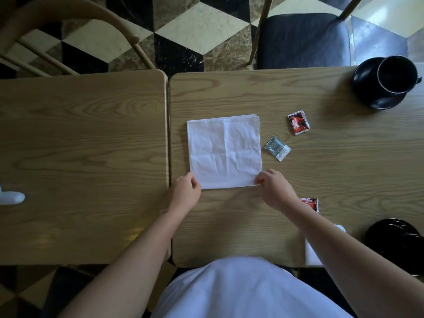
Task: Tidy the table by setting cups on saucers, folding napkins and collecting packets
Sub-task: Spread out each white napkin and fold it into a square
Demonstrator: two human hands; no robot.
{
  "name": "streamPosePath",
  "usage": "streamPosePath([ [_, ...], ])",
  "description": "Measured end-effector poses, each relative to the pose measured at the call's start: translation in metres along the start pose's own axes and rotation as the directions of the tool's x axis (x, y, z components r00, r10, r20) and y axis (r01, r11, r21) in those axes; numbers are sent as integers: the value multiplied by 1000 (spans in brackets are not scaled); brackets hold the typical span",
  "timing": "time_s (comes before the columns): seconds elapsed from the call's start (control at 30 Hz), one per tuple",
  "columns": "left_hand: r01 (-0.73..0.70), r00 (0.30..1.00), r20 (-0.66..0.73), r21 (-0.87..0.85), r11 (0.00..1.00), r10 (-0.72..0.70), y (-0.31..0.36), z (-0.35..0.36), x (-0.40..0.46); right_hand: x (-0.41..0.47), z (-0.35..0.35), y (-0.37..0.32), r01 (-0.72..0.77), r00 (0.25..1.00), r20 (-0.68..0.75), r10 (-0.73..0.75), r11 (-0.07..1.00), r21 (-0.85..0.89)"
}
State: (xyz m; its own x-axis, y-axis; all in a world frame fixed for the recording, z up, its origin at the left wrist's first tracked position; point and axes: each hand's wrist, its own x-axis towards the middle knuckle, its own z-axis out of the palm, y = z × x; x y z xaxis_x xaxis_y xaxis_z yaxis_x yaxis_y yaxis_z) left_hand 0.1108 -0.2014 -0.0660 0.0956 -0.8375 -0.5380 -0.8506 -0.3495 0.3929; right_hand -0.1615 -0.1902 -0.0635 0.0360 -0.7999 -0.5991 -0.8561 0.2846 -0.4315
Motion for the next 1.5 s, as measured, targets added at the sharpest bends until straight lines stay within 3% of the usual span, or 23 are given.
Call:
streamPosePath([
  [0.07,70,995,-65,-47,996,-73,2,6,-4,2,-4,-2,-80,995,-45,86,988,131],
  [0.17,273,935,-138,-308,911,-327,3,12,-10,3,-7,-7,-259,945,-108,310,906,334],
  [0.23,401,870,-62,-489,774,-490,6,14,-15,5,-6,-13,-372,906,-10,422,810,454],
  [0.33,470,830,91,-645,602,-550,11,14,-17,7,-5,-21,-408,903,76,423,789,458],
  [0.6,497,846,292,-733,464,-446,2,5,-21,-22,-5,-26,-407,902,151,405,677,614],
  [0.7,477,873,302,-692,542,-383,-7,5,-56,-51,4,-18,-395,898,113,425,665,634],
  [0.77,477,879,342,-643,599,-333,-21,11,-86,-73,14,-9,-407,892,161,422,598,691],
  [0.87,502,862,401,-600,623,-310,-45,22,-121,-106,32,3,-460,874,266,407,514,724],
  [1.0,539,840,417,-564,626,-347,-68,36,-149,-142,53,15,-479,870,299,392,528,701],
  [1.17,498,864,329,-670,551,-381,-73,33,-156,-166,61,16,-414,897,258,359,480,773],
  [1.23,436,895,265,-693,575,-359,-70,26,-152,-163,55,13,-342,926,188,328,517,785],
  [1.3,399,910,252,-744,535,-329,-64,19,-144,-156,46,9,-285,949,142,282,570,771],
  [1.4,381,917,294,-843,379,-268,-51,6,-129,-139,31,3,-291,951,181,249,531,796],
  [1.5,367,929,320,-864,346,-186,-38,-10,-112,-118,14,-1,-342,937,259,236,456,822],
])
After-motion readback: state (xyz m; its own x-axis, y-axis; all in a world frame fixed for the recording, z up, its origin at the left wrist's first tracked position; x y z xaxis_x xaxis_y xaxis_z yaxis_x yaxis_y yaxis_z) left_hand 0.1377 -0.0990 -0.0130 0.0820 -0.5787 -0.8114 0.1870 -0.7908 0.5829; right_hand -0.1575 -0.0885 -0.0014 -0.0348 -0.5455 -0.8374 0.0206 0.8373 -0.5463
